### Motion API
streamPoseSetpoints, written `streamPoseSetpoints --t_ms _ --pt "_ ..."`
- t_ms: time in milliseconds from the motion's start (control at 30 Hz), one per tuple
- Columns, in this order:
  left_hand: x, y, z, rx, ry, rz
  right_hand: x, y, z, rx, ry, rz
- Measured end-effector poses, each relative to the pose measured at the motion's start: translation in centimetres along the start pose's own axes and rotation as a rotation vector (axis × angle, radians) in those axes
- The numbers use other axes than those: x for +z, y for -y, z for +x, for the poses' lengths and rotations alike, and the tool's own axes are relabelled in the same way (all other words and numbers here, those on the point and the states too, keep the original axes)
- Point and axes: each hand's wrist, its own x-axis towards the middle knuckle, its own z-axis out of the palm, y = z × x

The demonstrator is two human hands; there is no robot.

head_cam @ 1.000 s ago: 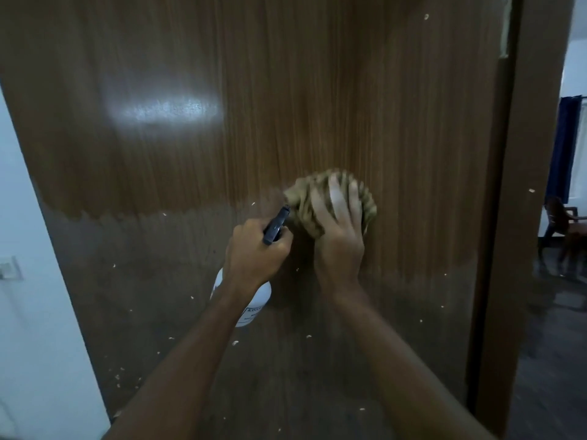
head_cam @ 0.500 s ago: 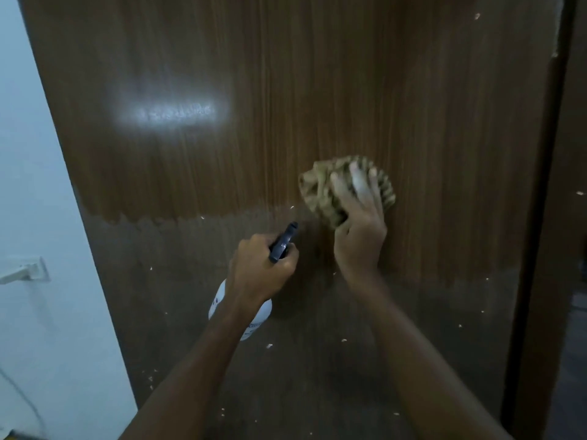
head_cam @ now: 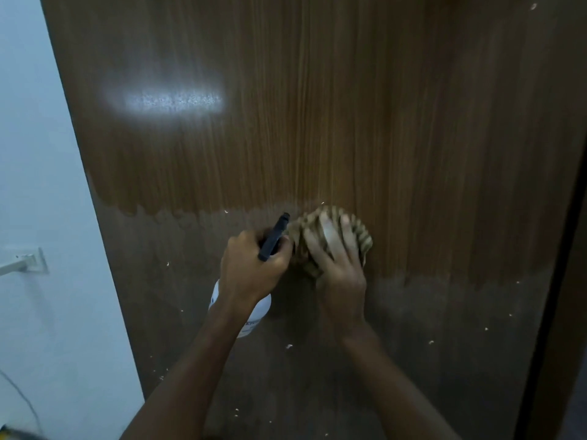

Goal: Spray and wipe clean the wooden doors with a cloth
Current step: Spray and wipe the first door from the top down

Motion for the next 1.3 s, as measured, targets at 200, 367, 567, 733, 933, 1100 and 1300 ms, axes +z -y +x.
streamPoseSetpoints --t_ms 200,367,567,733,933,1100,1300 --pt "-2.0 1.5 0.7 0.046 -0.007 -0.025 2.3 2.7 6.0 0.126 -0.130 -0.032" --pt "-3.9 3.6 0.6 0.025 0.042 -0.066 3.4 5.2 -4.6 0.038 -0.008 0.009" --pt "-6.0 5.7 0.5 0.024 0.047 -0.017 4.8 7.6 7.2 0.174 -0.118 0.033" --pt "-8.5 7.4 0.7 0.014 0.041 -0.053 6.2 10.0 -1.5 0.038 -0.039 -0.037" --pt "-11.5 9.0 1.1 0.066 0.073 -0.046 8.1 11.9 2.4 0.119 -0.089 0.016" --pt "-12.5 10.7 0.9 0.062 0.078 -0.039 9.3 13.7 3.4 0.114 -0.116 -0.048" --pt "-13.9 11.7 0.4 0.059 0.131 -0.003 9.6 15.1 -3.5 -0.011 -0.010 -0.036"
